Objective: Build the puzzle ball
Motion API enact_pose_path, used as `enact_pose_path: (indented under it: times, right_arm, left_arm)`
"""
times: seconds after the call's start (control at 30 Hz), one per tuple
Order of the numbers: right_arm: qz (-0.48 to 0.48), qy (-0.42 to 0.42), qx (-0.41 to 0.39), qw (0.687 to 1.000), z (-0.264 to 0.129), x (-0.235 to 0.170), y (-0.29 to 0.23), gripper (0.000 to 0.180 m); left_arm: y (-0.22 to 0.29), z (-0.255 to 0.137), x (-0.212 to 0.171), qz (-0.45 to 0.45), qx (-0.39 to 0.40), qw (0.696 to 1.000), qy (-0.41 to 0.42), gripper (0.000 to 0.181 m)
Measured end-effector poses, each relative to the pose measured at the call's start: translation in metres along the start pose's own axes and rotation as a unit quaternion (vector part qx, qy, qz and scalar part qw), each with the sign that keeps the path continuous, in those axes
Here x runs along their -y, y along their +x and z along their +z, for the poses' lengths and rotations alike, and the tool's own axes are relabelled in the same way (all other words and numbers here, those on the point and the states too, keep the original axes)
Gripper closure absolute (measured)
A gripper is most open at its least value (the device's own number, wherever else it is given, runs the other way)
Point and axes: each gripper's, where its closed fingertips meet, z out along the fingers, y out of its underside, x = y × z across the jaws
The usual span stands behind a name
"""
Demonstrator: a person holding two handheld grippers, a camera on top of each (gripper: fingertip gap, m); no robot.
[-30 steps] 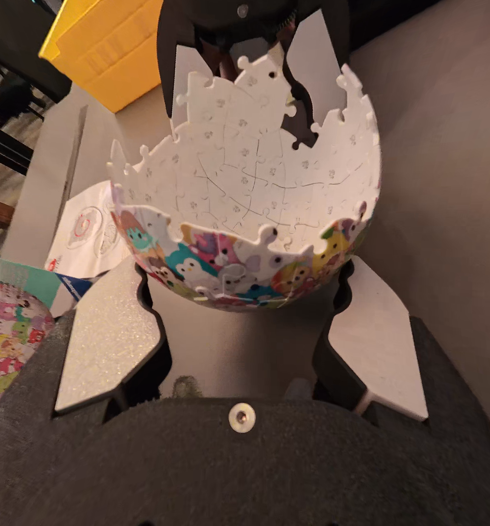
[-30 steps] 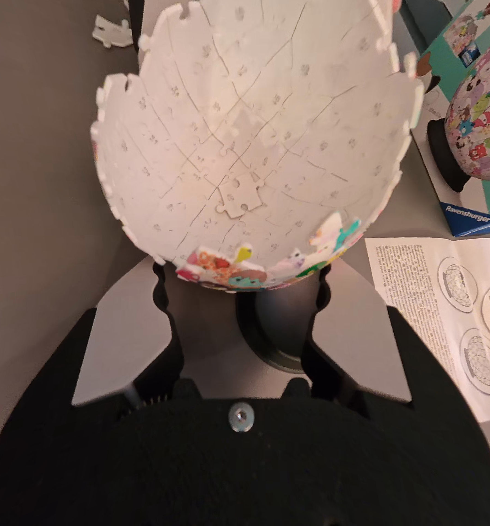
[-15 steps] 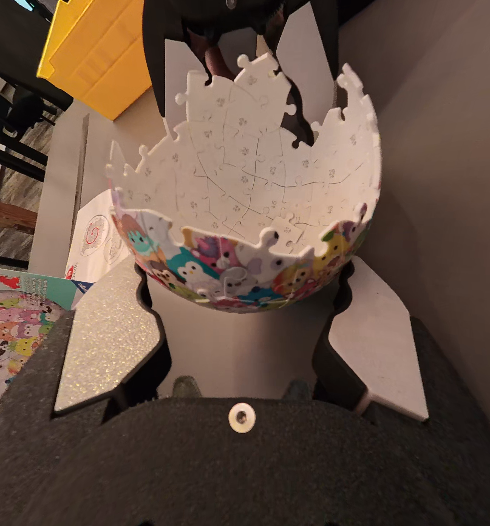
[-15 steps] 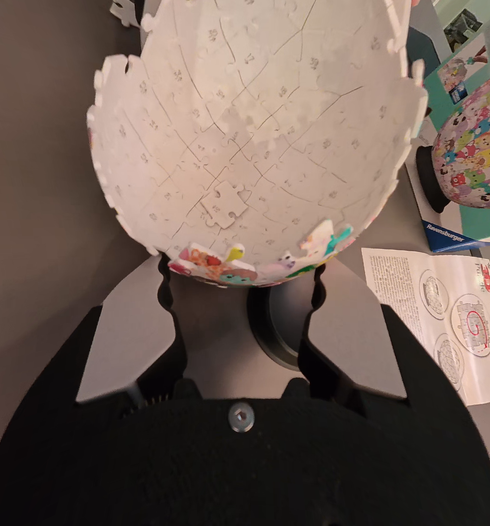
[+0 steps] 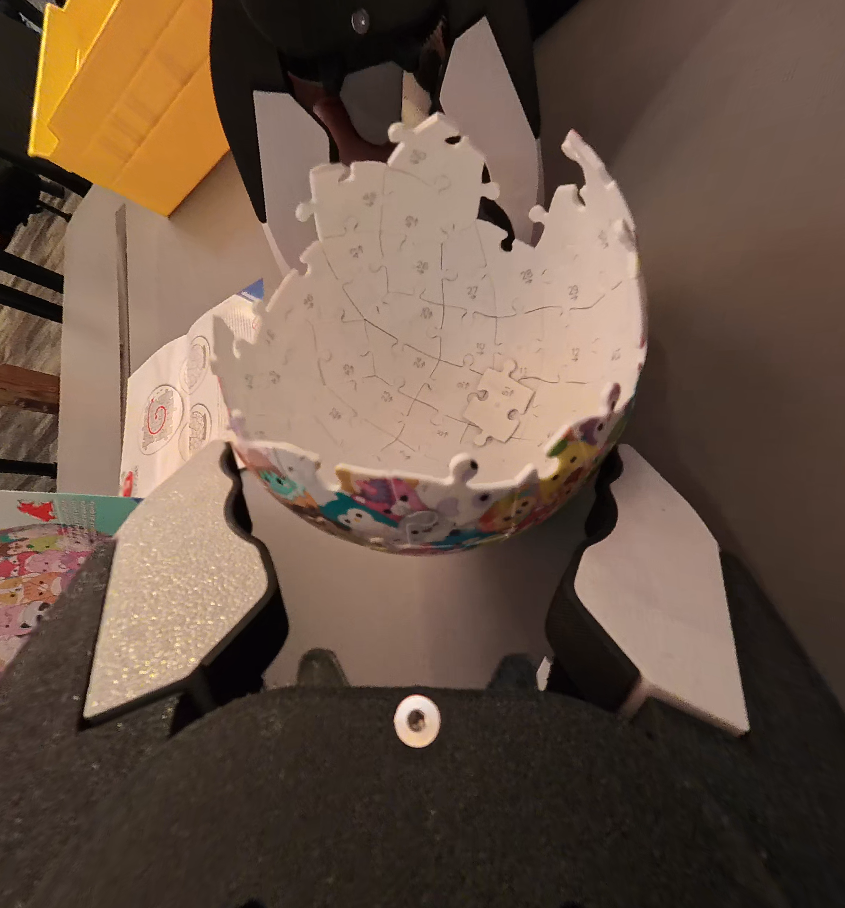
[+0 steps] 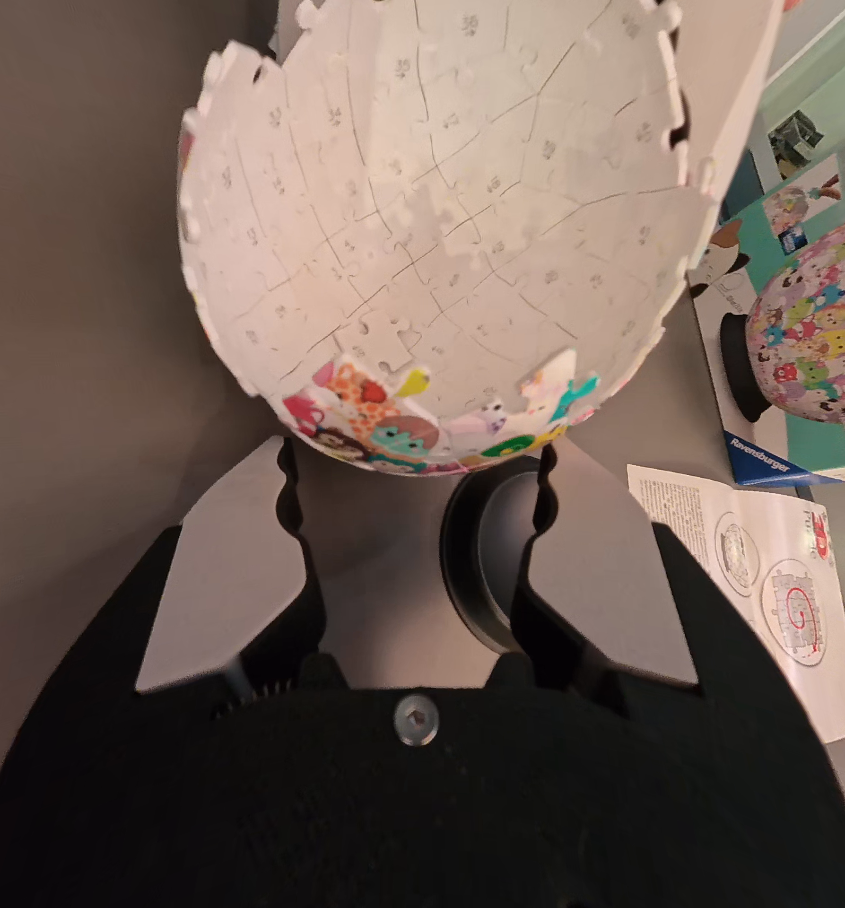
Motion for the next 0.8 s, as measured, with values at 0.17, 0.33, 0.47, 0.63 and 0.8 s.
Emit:
enact_pose_path:
  times: [0.17, 0.33, 0.47, 0.63, 0.8]
  right_arm:
    - [-0.048, 0.017, -0.013, 0.999, -0.004, 0.005, -0.004, 0.086]
    - [-0.058, 0.012, -0.028, 0.998, -0.008, 0.003, -0.003, 0.087]
    - [-0.057, 0.008, -0.03, 0.998, -0.01, 0.002, -0.003, 0.088]
    - [-0.052, 0.004, -0.029, 0.998, -0.011, 0.0, -0.004, 0.088]
    - [-0.046, 0.0, -0.028, 0.999, -0.011, 0.0, -0.004, 0.088]
  left_arm:
    - [0.009, 0.003, 0.008, 0.008, -0.014, 1.0, -0.003, 0.04]
    - [0.01, 0.005, 0.01, -0.002, -0.017, 1.0, -0.002, 0.042]
    - [0.006, 0.003, 0.008, -0.027, -0.003, 1.0, 0.005, 0.04]
    - [0.005, -0.001, -0.013, -0.127, -0.016, 0.992, 0.003, 0.04]
    - [0.017, 0.006, -0.027, -0.19, -0.072, 0.979, 0.002, 0.042]
